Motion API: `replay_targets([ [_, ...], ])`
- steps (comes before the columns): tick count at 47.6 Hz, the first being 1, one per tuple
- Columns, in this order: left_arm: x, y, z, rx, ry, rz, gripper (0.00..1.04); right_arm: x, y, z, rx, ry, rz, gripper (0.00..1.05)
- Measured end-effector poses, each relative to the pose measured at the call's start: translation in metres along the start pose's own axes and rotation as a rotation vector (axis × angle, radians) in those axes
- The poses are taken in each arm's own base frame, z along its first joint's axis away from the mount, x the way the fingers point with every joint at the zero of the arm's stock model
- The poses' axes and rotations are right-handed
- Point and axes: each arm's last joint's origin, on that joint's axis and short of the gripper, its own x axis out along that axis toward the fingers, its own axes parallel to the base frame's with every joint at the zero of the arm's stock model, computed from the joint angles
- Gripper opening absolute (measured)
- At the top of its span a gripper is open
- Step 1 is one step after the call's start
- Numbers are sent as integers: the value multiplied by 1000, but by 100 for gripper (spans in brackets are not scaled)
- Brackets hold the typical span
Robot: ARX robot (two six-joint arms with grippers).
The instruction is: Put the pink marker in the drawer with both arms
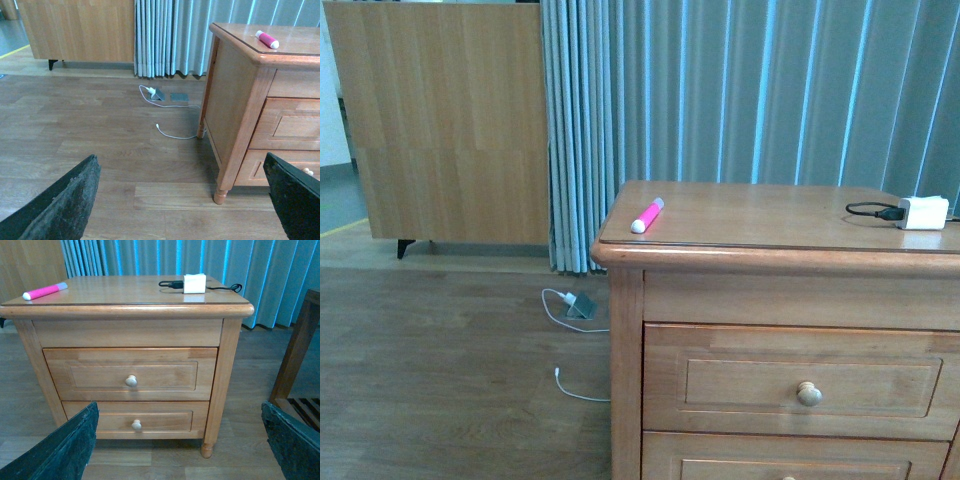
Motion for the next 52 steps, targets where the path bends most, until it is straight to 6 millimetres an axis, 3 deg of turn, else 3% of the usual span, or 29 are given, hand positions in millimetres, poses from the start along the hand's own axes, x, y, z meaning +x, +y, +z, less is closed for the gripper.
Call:
replay_targets([
  [17,0,0,0,0,0,0,99,0,0,-1,8,9,-6,96],
  [21,0,0,0,0,0,0,99,1,0,-5,83,165,-43,96],
  [27,0,0,0,0,0,0,99,10,-1,-5,126,249,-44,96],
  [40,0,0,0,0,0,0,99,69,12,0,114,385,45,96],
  [52,0,0,0,0,0,0,99,147,36,-16,94,500,81,96],
])
